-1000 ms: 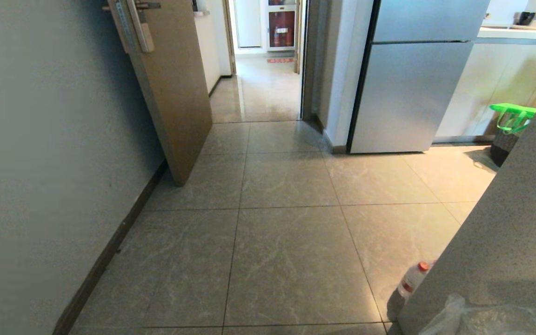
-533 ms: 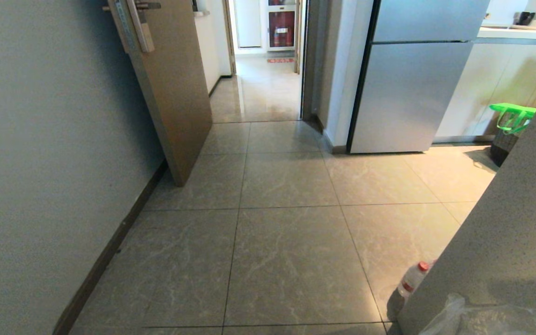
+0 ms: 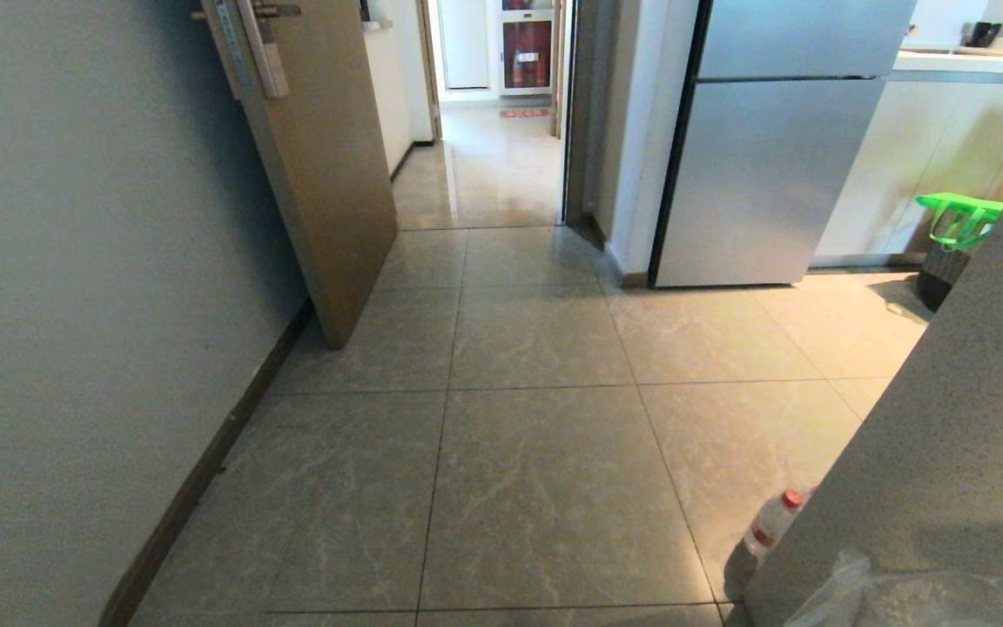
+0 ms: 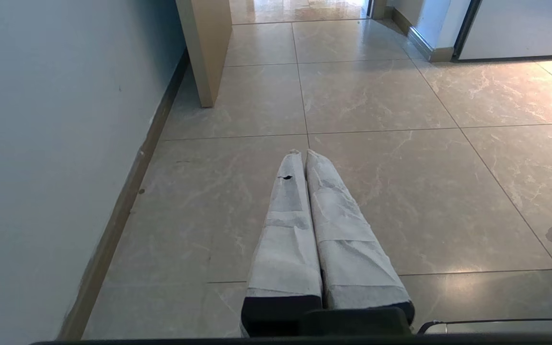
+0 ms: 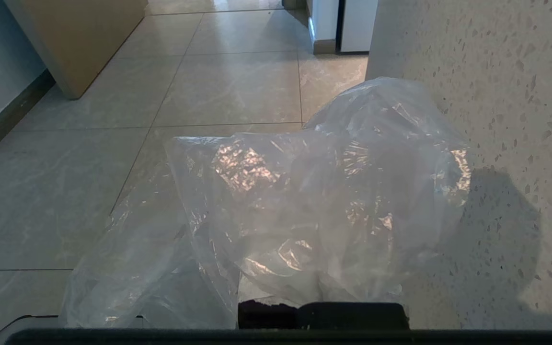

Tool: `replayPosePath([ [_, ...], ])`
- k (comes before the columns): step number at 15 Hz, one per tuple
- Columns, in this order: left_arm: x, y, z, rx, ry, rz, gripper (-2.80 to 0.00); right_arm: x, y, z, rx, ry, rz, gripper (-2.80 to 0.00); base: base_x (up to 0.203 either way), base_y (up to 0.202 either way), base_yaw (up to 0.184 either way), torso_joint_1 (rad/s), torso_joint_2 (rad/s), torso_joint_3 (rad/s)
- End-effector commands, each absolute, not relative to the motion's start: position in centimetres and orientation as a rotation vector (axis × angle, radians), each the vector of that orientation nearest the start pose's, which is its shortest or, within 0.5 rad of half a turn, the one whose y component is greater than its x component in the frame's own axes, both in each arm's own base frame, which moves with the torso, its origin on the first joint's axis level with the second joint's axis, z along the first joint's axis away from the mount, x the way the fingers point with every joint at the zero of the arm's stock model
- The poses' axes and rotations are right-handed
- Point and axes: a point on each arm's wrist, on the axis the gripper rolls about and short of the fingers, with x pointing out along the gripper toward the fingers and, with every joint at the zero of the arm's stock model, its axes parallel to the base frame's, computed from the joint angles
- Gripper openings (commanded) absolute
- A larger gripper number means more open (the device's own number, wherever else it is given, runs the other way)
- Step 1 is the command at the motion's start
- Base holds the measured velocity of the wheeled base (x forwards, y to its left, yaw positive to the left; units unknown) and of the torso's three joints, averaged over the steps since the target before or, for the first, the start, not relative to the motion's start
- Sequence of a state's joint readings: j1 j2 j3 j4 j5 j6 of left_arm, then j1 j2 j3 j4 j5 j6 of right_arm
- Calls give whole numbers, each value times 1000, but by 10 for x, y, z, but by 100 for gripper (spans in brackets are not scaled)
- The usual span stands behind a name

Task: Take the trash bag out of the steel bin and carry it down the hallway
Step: Put the trash bag at the door

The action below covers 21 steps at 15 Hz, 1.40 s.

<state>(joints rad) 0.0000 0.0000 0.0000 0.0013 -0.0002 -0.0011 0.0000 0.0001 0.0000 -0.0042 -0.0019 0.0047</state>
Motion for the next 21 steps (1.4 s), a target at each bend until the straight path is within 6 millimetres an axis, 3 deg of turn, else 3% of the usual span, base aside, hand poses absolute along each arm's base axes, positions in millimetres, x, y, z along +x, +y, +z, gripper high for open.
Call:
replayPosePath([
  [1,-23,0,75,-2,2,0,-280,-23,0,76,5,-3,0,-280,0,0,0,0,0,0],
  [8,-23,0,75,-5,0,0,-280,-23,0,76,5,-3,-1,-280,0,0,0,0,0,0],
  [14,-23,0,75,-2,0,0,-280,-23,0,76,5,-3,0,-280,1,136,-1,3,3,3],
  [21,-23,0,75,2,3,0,-280,-23,0,76,5,-3,-3,-280,-1,3,-5,0,0,0],
])
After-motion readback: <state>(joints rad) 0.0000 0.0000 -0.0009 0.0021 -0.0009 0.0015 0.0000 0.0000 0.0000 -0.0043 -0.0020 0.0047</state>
